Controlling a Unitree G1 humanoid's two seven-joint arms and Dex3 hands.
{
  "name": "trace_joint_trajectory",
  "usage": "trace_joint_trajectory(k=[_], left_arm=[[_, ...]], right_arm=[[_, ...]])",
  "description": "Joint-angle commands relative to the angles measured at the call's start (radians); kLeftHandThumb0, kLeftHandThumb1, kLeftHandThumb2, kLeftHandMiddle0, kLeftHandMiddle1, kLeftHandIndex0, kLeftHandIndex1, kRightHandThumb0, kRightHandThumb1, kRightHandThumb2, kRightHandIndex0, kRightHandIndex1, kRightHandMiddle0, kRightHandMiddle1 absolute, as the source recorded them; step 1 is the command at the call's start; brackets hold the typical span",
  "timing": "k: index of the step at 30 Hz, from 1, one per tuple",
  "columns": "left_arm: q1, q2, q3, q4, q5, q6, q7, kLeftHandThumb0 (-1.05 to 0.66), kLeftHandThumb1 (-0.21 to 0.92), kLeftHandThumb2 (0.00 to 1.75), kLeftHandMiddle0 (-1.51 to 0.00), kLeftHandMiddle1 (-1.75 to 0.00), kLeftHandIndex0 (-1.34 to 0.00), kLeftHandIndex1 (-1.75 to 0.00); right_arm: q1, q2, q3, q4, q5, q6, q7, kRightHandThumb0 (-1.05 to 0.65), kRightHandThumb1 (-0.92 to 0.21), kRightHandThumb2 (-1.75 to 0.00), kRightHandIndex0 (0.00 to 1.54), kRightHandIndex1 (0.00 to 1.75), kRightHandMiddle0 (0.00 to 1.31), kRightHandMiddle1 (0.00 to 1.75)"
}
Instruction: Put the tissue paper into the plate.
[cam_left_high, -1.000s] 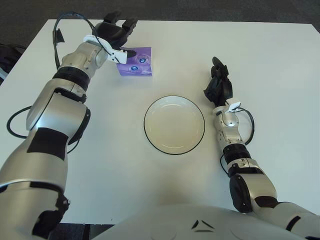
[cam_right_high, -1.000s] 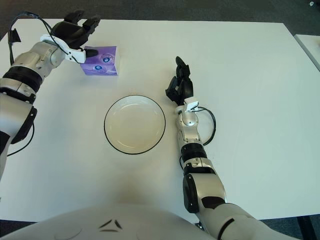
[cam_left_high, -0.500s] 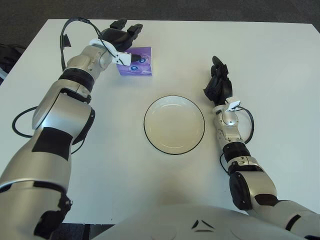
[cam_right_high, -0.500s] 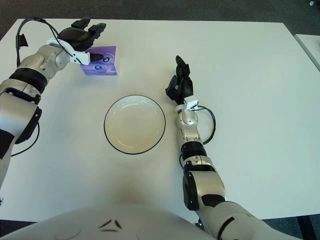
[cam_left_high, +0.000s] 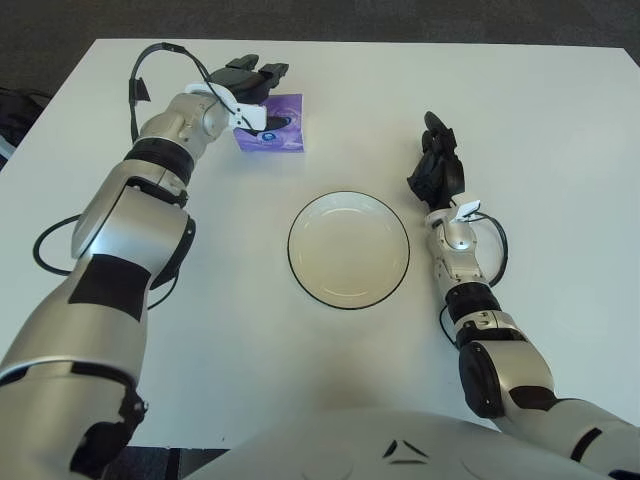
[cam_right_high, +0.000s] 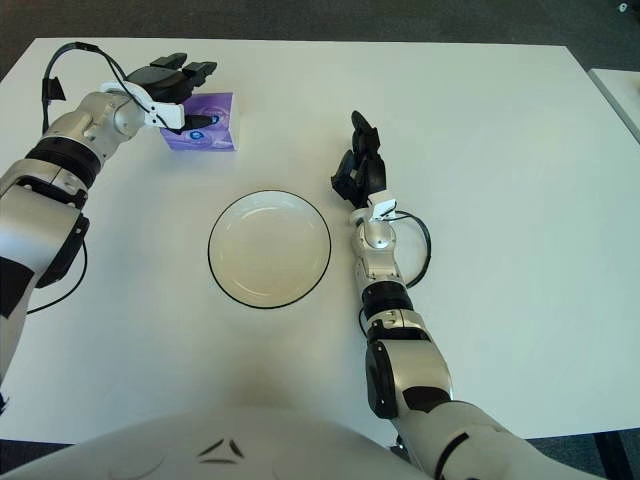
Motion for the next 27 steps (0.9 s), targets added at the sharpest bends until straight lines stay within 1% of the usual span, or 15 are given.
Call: trace_joint_trajectory(k=[1, 14, 20, 24, 27], left_arm=[[0.005, -0.007, -0.014, 0.002, 0.005, 0.012, -0.012, -1.05, 0.92, 0.72, 0.00, 0.00, 0.00, -0.30], [-0.006, -0.039, -0.070, 0.019, 0.041, 0.069, -0.018, -1.05, 0.92, 0.79, 0.00, 0.00, 0.00, -0.26], [-0.009, -0.054, -0.108, 0.037, 0.069, 0.106, -0.051, -1.05, 0.92, 0.82, 0.00, 0.00, 0.00, -0.21], [-0.008, -0.059, -0.123, 0.043, 0.082, 0.119, -0.049, -1.05, 0.92, 0.84, 0.00, 0.00, 0.00, -0.19], [-0.003, -0.063, -0.148, 0.054, 0.105, 0.139, -0.034, -1.05, 0.92, 0.84, 0.00, 0.00, 0.00, -0.18]], right_arm=[[0.103, 0.011, -0.002, 0.107, 0.002, 0.053, -0.010, -0.68, -0.92, -1.01, 0.17, 0.00, 0.00, 0.35], [0.104, 0.009, -0.001, 0.112, 0.002, 0.048, -0.017, -0.68, -0.92, -1.01, 0.17, 0.00, 0.00, 0.35], [0.107, 0.010, -0.002, 0.110, 0.003, 0.047, -0.017, -0.68, -0.92, -1.01, 0.17, 0.00, 0.00, 0.36], [0.108, 0.010, -0.002, 0.109, 0.004, 0.047, -0.017, -0.68, -0.92, -1.01, 0.17, 0.00, 0.00, 0.36], [0.109, 0.011, -0.003, 0.107, 0.005, 0.046, -0.019, -0.68, -0.92, -1.02, 0.17, 0.00, 0.00, 0.37]])
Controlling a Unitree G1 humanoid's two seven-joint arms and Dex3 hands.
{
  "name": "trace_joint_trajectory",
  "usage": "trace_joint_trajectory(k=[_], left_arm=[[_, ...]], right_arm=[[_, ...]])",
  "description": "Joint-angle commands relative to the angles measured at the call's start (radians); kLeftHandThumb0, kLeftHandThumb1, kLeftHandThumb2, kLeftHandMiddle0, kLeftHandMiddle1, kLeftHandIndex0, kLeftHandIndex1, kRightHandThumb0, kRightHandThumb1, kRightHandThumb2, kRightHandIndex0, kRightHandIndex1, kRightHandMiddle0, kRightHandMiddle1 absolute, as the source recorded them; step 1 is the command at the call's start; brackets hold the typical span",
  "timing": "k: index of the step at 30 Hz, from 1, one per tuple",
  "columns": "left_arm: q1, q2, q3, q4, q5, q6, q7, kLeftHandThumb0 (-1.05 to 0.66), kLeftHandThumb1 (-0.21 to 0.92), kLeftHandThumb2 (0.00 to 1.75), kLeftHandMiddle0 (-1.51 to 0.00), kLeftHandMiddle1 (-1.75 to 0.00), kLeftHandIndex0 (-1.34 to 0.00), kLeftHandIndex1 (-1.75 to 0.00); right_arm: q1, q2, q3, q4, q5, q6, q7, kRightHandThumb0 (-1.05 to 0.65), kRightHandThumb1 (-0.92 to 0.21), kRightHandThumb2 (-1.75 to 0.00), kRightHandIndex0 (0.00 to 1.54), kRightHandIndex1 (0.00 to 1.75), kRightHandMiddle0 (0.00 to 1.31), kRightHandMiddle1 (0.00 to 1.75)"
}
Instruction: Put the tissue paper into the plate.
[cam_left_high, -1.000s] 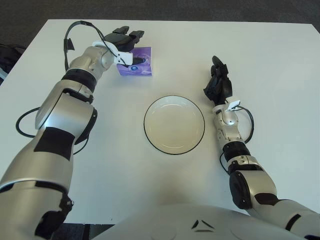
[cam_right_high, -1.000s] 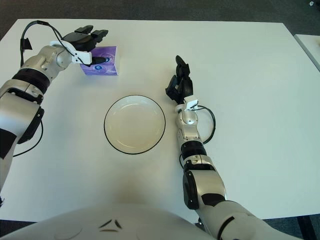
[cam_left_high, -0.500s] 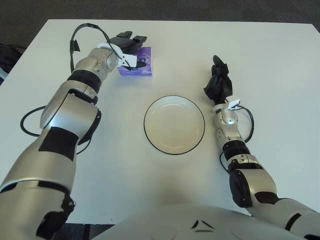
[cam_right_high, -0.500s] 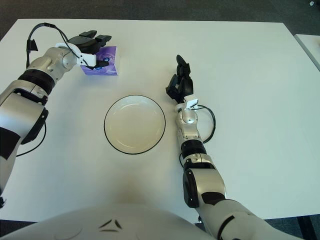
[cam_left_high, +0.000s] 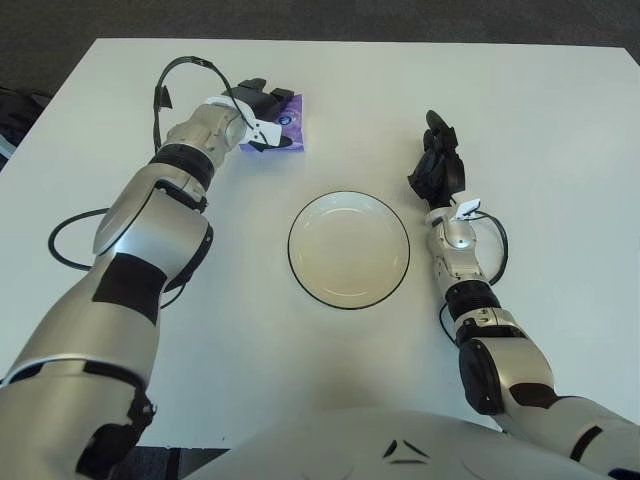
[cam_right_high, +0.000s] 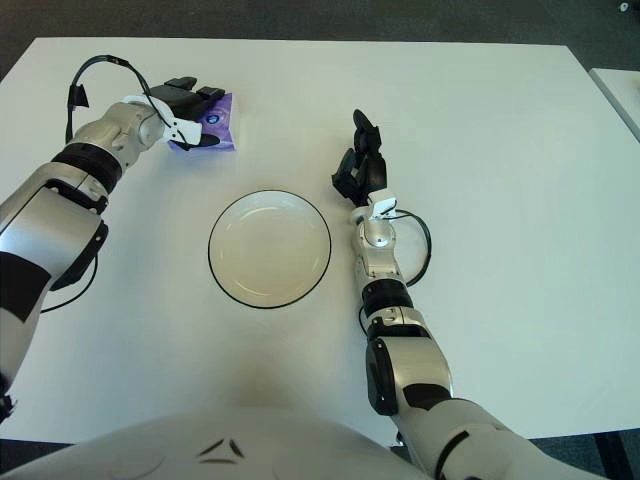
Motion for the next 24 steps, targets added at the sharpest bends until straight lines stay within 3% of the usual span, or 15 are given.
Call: trace_joint_trajectory(k=[1, 12, 24], left_arm=[[0.000, -0.003, -0.029, 0.020, 0.030, 0.024, 0.006, -1.05, 0.92, 0.84, 0.00, 0.00, 0.00, -0.18], [0.014, -0.006, -0.111, 0.045, 0.107, 0.076, 0.070, -1.05, 0.92, 0.83, 0.00, 0.00, 0.00, -0.16], [0.024, 0.010, -0.265, 0.073, 0.259, 0.166, 0.199, -1.05, 0.92, 0.86, -0.02, -0.01, 0.00, -0.12]], right_arm=[[0.117, 0.013, -0.003, 0.095, 0.005, 0.050, -0.007, -0.68, -0.92, -1.02, 0.17, 0.00, 0.00, 0.37], [0.122, 0.013, -0.002, 0.090, 0.005, 0.052, -0.009, -0.67, -0.92, -1.01, 0.18, 0.01, 0.00, 0.39], [0.124, 0.015, -0.003, 0.094, 0.009, 0.046, -0.003, -0.67, -0.92, -1.01, 0.20, 0.01, 0.00, 0.41]])
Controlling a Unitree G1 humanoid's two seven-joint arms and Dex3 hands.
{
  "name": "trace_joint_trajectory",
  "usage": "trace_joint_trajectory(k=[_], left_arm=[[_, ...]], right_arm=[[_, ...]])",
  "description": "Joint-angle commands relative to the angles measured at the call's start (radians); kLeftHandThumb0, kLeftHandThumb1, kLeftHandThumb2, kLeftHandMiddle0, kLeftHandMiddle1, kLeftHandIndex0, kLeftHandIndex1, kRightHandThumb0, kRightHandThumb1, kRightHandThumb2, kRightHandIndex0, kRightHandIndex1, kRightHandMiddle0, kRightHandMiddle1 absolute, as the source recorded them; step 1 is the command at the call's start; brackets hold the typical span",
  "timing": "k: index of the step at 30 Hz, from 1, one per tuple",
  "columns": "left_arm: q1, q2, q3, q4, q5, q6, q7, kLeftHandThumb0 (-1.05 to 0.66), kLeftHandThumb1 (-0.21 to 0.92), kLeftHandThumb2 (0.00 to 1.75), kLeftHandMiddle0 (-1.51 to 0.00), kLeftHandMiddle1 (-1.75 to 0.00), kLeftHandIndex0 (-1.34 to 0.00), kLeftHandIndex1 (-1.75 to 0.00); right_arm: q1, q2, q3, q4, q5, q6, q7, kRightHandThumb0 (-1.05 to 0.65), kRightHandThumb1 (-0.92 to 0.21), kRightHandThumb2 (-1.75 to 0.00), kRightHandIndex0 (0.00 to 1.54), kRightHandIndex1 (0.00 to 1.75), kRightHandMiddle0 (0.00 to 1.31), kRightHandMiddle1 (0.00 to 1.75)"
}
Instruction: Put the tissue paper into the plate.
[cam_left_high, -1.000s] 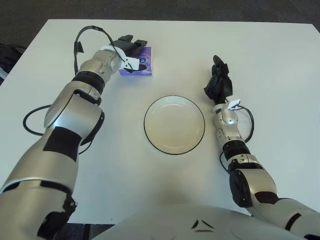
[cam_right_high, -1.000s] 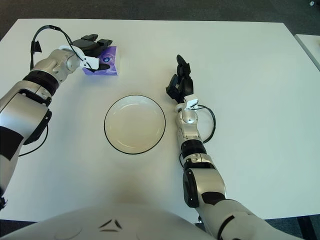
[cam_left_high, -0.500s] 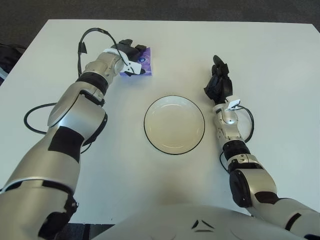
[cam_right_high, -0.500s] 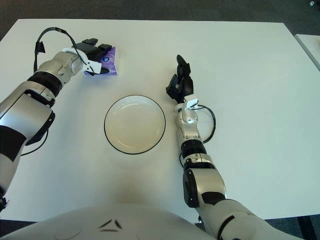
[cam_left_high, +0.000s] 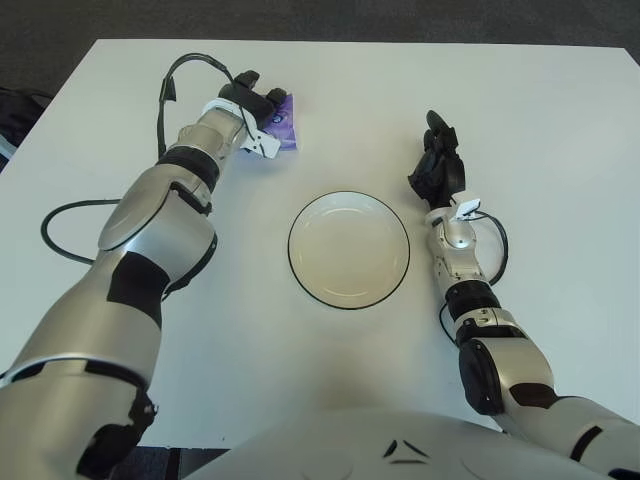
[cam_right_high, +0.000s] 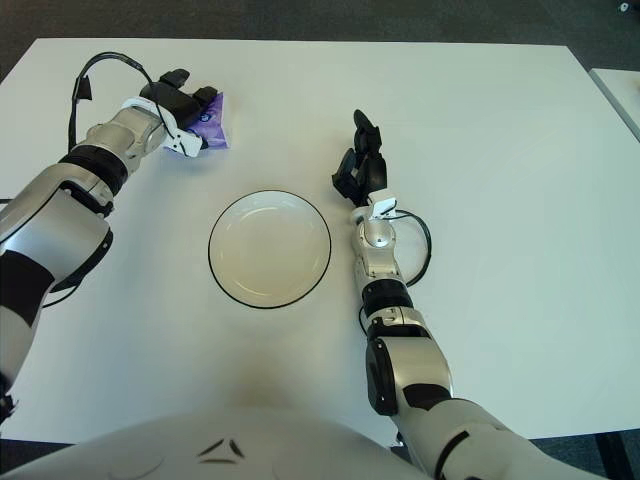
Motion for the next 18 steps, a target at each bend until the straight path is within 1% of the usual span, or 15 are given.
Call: trace_joint_trajectory(k=[1, 7, 11, 18], left_arm=[[0.033, 0.019, -0.066, 0.033, 0.071, 0.033, 0.031, -1.05, 0.92, 0.86, -0.03, -0.01, 0.00, -0.12], [0.047, 0.020, -0.106, 0.041, 0.103, 0.053, 0.072, -1.05, 0.92, 0.86, -0.04, -0.02, 0.00, -0.12], [0.057, 0.019, -0.128, 0.045, 0.118, 0.059, 0.091, -1.05, 0.92, 0.85, -0.06, -0.02, 0.00, -0.15], [0.062, 0.022, -0.173, 0.046, 0.147, 0.041, 0.119, -1.05, 0.92, 0.84, -0.12, -0.03, 0.00, -0.30]], right_arm=[[0.124, 0.016, -0.003, 0.094, 0.009, 0.046, 0.001, -0.67, -0.92, -1.01, 0.20, 0.01, 0.00, 0.41], [0.125, 0.017, -0.005, 0.094, 0.014, 0.047, 0.005, -0.66, -0.92, -1.01, 0.20, 0.01, 0.00, 0.41], [0.126, 0.018, -0.006, 0.093, 0.016, 0.049, 0.008, -0.66, -0.92, -1.00, 0.20, 0.01, 0.00, 0.42], [0.130, 0.020, -0.005, 0.086, 0.016, 0.049, 0.011, -0.65, -0.92, -1.00, 0.21, 0.01, 0.00, 0.42]])
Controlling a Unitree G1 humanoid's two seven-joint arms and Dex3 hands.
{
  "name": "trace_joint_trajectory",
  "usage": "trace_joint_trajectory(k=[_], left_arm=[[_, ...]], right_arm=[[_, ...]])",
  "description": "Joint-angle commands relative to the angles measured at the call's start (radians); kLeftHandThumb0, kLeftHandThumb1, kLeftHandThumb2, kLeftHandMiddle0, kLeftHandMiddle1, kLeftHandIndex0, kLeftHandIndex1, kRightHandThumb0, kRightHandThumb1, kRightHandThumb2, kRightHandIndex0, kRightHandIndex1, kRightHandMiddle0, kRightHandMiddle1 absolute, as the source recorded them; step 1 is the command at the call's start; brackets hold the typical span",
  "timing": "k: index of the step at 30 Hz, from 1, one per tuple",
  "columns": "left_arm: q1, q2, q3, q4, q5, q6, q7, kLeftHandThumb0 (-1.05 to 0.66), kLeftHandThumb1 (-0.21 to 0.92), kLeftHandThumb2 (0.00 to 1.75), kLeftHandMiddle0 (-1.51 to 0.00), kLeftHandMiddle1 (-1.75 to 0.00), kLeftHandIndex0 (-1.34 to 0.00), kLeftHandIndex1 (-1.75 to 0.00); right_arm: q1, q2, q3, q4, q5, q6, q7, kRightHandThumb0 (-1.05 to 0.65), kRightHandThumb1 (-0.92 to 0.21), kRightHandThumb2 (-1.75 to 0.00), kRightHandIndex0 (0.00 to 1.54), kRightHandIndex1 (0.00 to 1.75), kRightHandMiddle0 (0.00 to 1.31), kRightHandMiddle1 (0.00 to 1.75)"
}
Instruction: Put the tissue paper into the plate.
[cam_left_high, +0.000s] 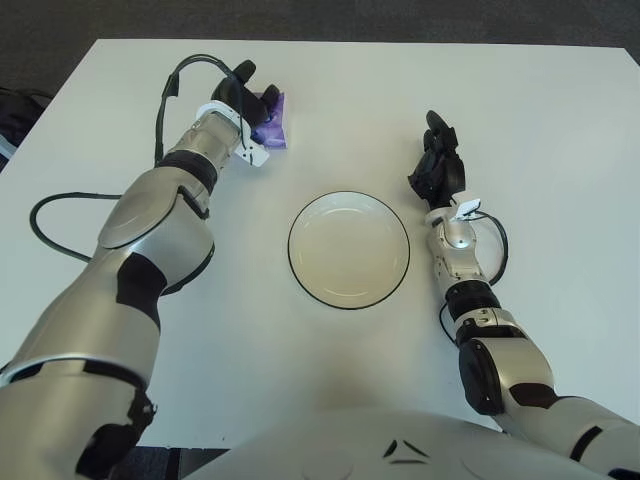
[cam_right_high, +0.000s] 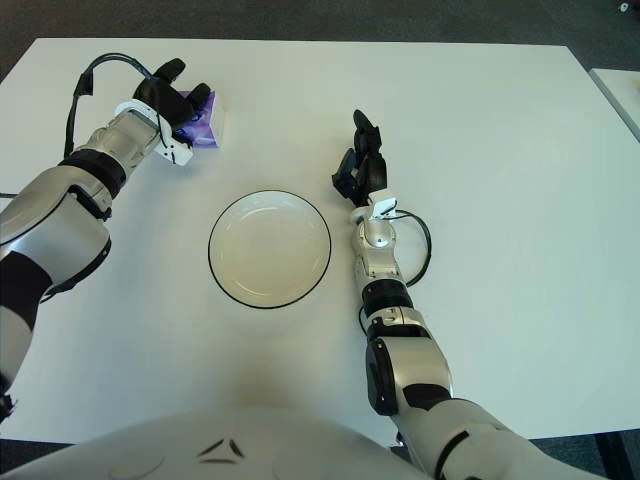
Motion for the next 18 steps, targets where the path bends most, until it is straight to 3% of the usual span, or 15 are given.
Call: trace_joint_trajectory(k=[1, 18], left_arm=[[0.061, 0.011, -0.035, 0.019, 0.034, -0.025, -0.009, -1.05, 0.92, 0.84, -0.12, -0.03, 0.00, -0.30], [0.076, 0.017, -0.039, 0.016, 0.020, -0.071, 0.047, -0.98, 0.92, 0.80, -0.19, -0.03, 0.00, -0.46]], right_arm=[[0.132, 0.021, -0.004, 0.084, 0.013, 0.049, 0.002, -0.65, -0.92, -1.00, 0.21, 0.01, 0.00, 0.42], [0.137, 0.021, -0.003, 0.080, 0.012, 0.048, 0.002, -0.64, -0.92, -1.00, 0.21, 0.01, 0.00, 0.44]])
